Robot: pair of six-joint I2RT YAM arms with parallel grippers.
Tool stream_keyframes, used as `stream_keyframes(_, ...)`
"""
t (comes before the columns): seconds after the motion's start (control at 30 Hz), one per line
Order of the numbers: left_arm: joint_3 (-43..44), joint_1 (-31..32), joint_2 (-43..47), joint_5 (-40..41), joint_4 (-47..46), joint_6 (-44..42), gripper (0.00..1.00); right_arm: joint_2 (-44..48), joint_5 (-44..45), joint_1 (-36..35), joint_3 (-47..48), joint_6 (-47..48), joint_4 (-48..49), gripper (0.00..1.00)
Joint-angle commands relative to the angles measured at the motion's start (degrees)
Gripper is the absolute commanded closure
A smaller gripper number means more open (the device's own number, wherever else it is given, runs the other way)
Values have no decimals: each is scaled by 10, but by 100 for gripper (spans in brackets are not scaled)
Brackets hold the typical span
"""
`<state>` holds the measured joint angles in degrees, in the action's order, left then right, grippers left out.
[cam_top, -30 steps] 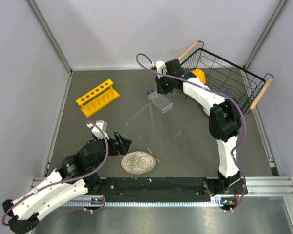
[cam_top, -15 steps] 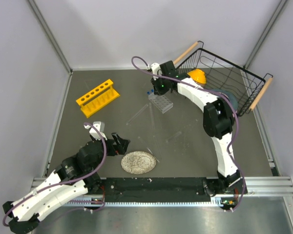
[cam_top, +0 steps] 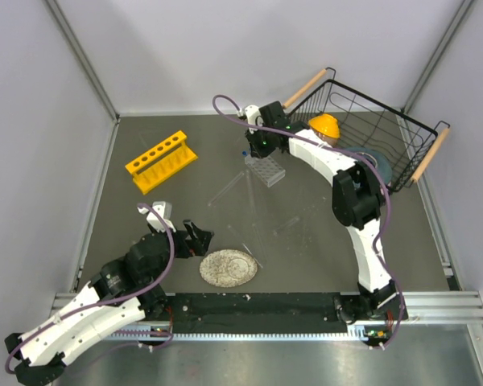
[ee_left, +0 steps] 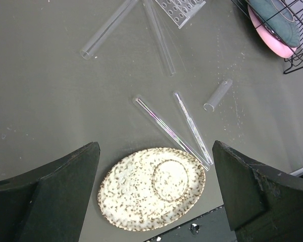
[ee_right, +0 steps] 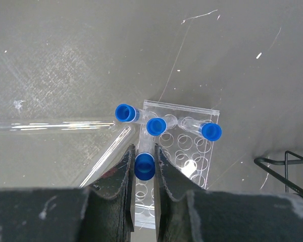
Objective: Organize the chemistry lab equipment
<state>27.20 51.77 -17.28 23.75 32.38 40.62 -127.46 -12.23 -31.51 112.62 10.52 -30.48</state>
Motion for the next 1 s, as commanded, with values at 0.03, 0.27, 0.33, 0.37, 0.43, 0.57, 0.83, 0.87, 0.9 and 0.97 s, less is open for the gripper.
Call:
stream_keyframes(0.03, -4, -3, 8, 10, 1, 4, 1, -13, 12, -7, 13, 8, 2, 95)
stream_keyframes(0.27, -5, -3, 9, 9, 0, 5, 1, -6, 26, -7, -2, 16, 2, 94)
stream_keyframes(0.33, -6, -3, 10, 9, 1, 6, 1, -3, 30, -8, -5, 18, 2, 94)
stream_keyframes(0.37, -6, -3, 11, 9, 0, 6, 1, -2, 31, -8, -8, 19, 2, 94)
stream_keyframes(0.43, -6, -3, 9, 8, 1, 6, 1, 1, 33, -8, -11, 20, 2, 94)
stream_keyframes(0.57, -7, -3, 10, 6, -1, 8, 1, 3, 33, -8, -17, 20, 2, 94)
stream_keyframes(0.83, -7, -3, 10, 3, -4, 9, 1, 12, 37, -10, -35, 21, 2, 94)
stream_keyframes(0.87, -7, -3, 9, 2, -5, 9, 1, 16, 37, -9, -37, 22, 3, 94)
stream_keyframes(0.9, -7, -3, 8, 2, -6, 9, 1, 16, 37, -11, -40, 22, 3, 94)
stream_keyframes(0.97, -7, -3, 9, 2, -6, 9, 1, 20, 36, -11, -45, 23, 3, 94)
